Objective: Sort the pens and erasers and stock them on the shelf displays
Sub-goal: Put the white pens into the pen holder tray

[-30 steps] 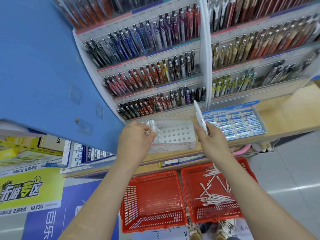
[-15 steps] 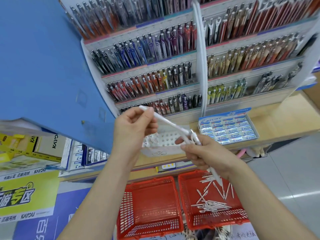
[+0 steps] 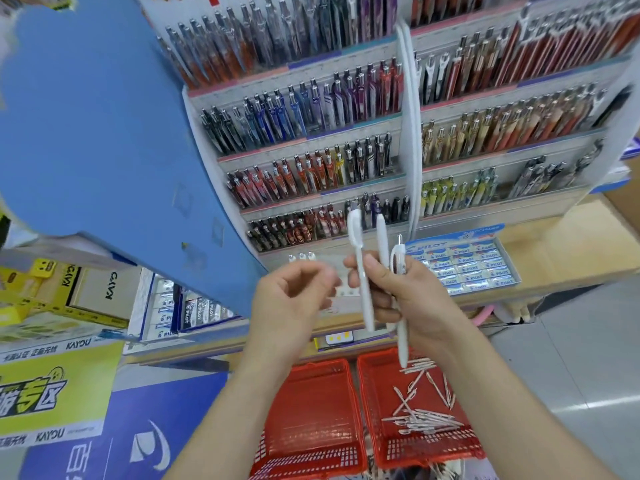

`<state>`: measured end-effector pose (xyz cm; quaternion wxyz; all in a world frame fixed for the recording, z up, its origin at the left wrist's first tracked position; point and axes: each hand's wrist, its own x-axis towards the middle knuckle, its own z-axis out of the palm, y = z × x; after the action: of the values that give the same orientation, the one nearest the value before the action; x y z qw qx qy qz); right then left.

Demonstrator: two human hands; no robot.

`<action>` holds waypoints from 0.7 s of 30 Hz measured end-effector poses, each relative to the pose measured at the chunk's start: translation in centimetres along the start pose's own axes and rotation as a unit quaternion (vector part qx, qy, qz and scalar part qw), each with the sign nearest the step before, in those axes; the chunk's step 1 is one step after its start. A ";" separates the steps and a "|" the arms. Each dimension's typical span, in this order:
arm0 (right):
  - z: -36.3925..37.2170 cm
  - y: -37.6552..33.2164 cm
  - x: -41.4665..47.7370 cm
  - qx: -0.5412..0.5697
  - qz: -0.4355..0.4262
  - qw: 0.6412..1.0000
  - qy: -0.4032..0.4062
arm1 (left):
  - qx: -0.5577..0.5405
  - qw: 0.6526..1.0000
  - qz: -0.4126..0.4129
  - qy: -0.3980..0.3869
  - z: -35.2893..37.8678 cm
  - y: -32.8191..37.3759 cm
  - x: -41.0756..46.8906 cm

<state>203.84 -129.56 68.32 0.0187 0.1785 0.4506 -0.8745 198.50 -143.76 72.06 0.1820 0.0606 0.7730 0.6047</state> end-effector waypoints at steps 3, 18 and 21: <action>-0.4 -0.5 -0.5 -0.102 0.014 0.993 -0.057 | -0.071 0.997 -0.020 -0.012 -1.3 1.7 1.3; -2.5 0.7 1.2 -0.273 0.067 0.959 0.016 | 0.145 0.989 -0.002 -0.012 -3.8 -0.2 2.2; -5.0 2.1 3.1 -0.347 0.006 0.915 0.207 | 0.210 0.974 0.052 0.073 -4.8 -1.4 2.8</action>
<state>202.88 -126.46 62.98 -0.0085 0.3403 0.7185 -0.6065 194.39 -147.65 71.13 0.0766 0.0937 0.8897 0.4402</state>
